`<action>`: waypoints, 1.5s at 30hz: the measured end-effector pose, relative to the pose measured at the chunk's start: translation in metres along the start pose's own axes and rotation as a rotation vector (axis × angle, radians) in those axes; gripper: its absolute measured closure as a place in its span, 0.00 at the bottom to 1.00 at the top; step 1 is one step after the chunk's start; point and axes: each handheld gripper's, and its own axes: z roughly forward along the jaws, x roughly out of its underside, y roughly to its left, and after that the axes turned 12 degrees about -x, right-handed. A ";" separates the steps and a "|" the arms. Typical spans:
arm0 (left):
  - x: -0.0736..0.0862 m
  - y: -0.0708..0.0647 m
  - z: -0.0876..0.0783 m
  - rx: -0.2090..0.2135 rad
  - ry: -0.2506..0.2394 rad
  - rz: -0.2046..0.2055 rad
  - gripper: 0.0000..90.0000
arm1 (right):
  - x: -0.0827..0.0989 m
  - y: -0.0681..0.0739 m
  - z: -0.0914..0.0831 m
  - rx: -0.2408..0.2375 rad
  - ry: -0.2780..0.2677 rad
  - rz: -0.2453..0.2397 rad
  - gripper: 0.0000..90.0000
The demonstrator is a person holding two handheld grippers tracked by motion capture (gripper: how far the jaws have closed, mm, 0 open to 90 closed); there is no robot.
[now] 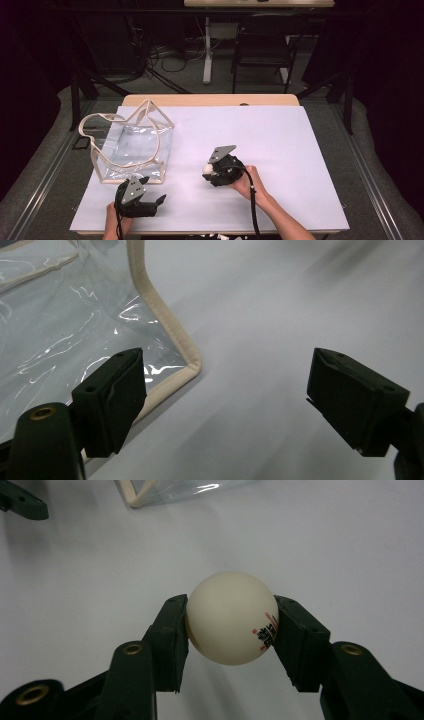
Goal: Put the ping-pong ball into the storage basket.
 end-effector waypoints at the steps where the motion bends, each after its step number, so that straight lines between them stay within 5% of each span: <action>1: 0.000 0.000 0.000 0.000 0.000 0.000 0.18 | -0.001 0.000 0.000 0.001 -0.002 -0.002 0.56; 45: 0.000 0.000 0.001 -0.002 -0.002 -0.006 0.18 | -0.035 -0.011 -0.027 0.036 -0.014 -0.044 0.56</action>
